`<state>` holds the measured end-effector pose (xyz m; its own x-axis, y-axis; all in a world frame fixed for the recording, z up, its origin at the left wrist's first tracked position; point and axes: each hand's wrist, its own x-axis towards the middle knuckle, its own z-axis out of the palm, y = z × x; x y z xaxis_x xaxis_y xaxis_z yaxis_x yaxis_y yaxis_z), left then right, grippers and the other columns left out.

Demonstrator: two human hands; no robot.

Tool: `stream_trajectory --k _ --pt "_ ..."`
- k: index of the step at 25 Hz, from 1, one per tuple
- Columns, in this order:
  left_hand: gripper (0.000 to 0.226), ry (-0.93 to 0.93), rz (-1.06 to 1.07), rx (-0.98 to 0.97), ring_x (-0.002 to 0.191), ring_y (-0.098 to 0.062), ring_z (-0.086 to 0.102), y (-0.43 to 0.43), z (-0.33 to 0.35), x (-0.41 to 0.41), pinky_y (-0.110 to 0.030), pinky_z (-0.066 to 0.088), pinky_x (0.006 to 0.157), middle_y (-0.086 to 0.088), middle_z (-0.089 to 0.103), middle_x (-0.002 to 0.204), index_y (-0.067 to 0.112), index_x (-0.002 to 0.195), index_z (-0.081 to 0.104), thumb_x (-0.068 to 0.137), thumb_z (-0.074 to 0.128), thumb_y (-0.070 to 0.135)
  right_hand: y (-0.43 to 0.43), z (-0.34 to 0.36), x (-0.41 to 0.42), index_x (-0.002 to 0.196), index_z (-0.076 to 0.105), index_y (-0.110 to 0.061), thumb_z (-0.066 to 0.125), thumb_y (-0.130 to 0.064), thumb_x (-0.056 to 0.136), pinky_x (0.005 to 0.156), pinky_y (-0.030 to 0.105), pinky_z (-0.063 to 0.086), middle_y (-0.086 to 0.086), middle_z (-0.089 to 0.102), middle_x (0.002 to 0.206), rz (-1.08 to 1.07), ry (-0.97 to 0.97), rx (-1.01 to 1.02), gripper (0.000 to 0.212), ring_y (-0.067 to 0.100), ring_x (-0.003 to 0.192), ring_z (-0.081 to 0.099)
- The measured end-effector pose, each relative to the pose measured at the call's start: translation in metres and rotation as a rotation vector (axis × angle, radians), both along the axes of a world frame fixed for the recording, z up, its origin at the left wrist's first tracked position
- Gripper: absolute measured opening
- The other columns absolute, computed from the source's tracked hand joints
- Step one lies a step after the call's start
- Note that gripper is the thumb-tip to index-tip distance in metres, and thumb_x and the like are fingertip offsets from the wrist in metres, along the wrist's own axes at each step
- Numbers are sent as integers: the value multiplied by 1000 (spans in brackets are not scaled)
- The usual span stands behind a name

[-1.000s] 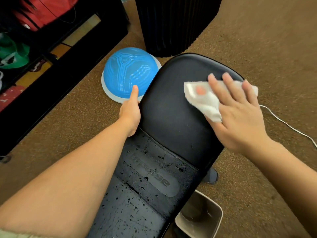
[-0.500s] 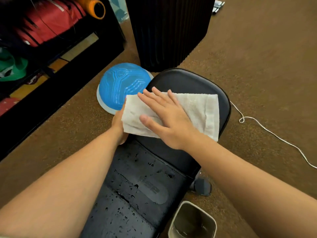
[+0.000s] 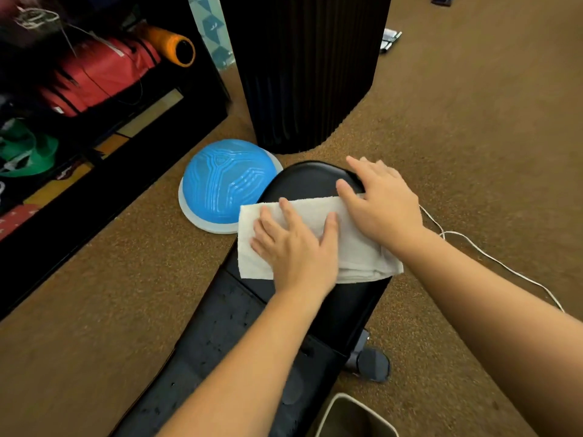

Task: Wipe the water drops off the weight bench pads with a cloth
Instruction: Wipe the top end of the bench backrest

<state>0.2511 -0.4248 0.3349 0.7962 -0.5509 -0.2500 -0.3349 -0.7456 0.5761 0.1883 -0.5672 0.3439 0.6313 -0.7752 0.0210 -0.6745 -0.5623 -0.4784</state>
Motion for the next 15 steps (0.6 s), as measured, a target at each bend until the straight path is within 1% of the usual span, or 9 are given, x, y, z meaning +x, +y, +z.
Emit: stream_trajectory --k 2,3,5,7,9,11,12,13,15 --pt "103 -62 17 88 160 -37 -10 -23 -7 12 -60 -9 126 -21 -7 173 14 167 -3 95 30 80 -1 2 -3 129 62 -31 49 -48 95 105 42 46 -7 67 126 -175 -339 212 40 18 124 57" --pt "106 -116 22 106 160 -38 -7 -31 -8 18 -62 -7 126 -23 -3 173 13 167 -2 92 26 83 0 1 -5 115 67 -31 53 -42 93 97 39 49 -11 70 111 -249 -428 270 29 15 112 62" --pt "110 -248 23 102 159 -39 11 -45 -5 30 -62 3 126 -24 15 170 11 166 8 87 21 86 0 1 -9 96 69 -32 56 -37 91 86 35 48 -16 69 93 -306 -404 281 15 11 97 63" --pt "105 -286 21 93 146 -39 40 -61 7 52 -57 25 118 -20 45 157 14 161 31 86 23 87 -1 2 -11 88 68 -28 53 -41 91 75 34 44 -13 68 83 -306 -396 292 20 12 85 61" --pt "98 -131 12 132 131 -38 55 -78 13 89 -50 40 106 -15 62 141 17 145 55 85 27 89 2 3 -9 88 67 -26 50 -43 95 69 33 42 -11 67 79 -297 -422 318 25 10 79 61" --pt "96 178 3 122 127 -34 59 -88 21 121 -46 44 108 -11 65 139 16 137 65 80 41 89 3 4 -6 87 65 -26 47 -42 98 69 36 40 -12 62 75 -312 -302 244 26 17 76 58" --pt "87 357 8 66 122 -29 63 -87 23 130 -44 46 109 -8 68 135 18 131 69 79 51 86 4 5 -3 83 61 -24 44 -42 98 69 38 37 -11 57 71 -315 -211 179 29 22 73 54" --pt "71 492 -8 5 115 -24 67 -85 24 134 -41 50 106 -5 72 129 21 121 72 83 59 78 5 6 0 78 56 -22 41 -41 99 68 39 35 -11 52 69 -311 -138 124 32 26 71 51" --pt "42 605 -57 -91 106 -17 71 -78 18 140 -33 53 99 0 77 113 26 106 74 93 61 64 6 8 4 74 51 -20 37 -40 100 67 40 35 -7 49 67 -307 -70 84 36 29 69 48"
